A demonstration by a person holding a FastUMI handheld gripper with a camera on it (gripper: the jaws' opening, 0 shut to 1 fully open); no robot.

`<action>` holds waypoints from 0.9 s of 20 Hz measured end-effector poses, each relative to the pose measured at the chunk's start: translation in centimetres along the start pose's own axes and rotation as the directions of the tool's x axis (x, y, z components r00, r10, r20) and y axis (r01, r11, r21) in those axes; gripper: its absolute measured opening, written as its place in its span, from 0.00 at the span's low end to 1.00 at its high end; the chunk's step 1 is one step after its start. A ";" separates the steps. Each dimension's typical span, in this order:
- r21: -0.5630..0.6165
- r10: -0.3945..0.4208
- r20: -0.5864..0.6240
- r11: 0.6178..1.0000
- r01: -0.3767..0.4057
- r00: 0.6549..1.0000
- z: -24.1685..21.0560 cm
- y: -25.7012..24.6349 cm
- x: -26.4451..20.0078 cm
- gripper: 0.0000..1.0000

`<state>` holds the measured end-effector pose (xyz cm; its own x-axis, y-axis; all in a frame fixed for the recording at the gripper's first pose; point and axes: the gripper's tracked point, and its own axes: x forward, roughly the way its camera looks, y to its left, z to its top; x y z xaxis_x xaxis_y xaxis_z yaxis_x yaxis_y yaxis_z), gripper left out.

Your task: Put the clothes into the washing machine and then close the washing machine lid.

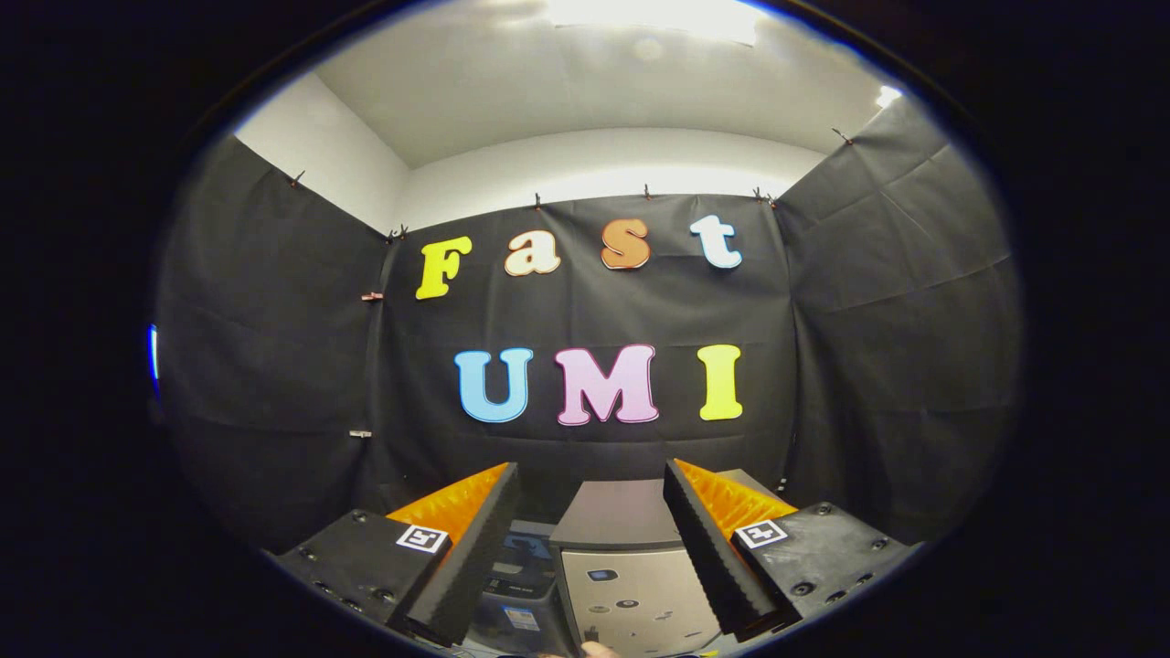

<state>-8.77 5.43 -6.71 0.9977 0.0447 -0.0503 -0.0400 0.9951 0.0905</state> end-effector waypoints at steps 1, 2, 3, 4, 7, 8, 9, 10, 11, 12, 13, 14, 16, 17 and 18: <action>-0.001 0.000 0.004 1.000 0.000 1.000 0.2 0.0 0.0 0.98; -0.003 0.000 0.008 1.000 0.000 1.000 0.3 0.0 0.1 0.98; -0.004 -0.001 0.011 1.000 0.001 1.000 0.5 0.0 0.1 0.98; -0.006 0.002 0.015 1.000 -0.002 1.000 0.5 0.1 0.2 0.98; -0.007 0.013 0.015 1.000 -0.013 1.000 0.4 0.3 0.3 0.98; -0.006 0.016 0.013 1.000 -0.016 1.000 0.2 0.4 0.4 0.98; -0.004 0.019 0.010 1.000 -0.019 1.000 0.2 0.5 0.6 0.98; -0.003 0.020 0.007 1.000 -0.020 1.000 0.1 0.5 0.7 0.98; -0.001 0.017 0.005 1.000 -0.017 1.000 0.0 0.3 0.9 0.98; 0.003 0.015 0.003 1.000 -0.015 1.000 -0.1 0.2 1.1 0.98; 0.008 0.015 0.002 1.000 -0.015 1.000 -0.1 0.2 1.4 0.98; 0.011 0.011 -0.001 1.000 -0.011 1.000 -0.1 0.1 1.7 0.98; 0.006 -0.001 -0.008 1.000 0.001 1.000 -0.3 -0.3 2.1 0.98; 0.003 -0.003 -0.007 1.000 0.003 1.000 -0.3 -0.4 2.2 0.98; 0.000 -0.005 -0.005 1.000 0.005 1.000 -0.2 -0.4 2.4 0.98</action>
<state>-6.35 5.16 -7.08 0.9976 0.0405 -0.0559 -0.0354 0.9953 0.0901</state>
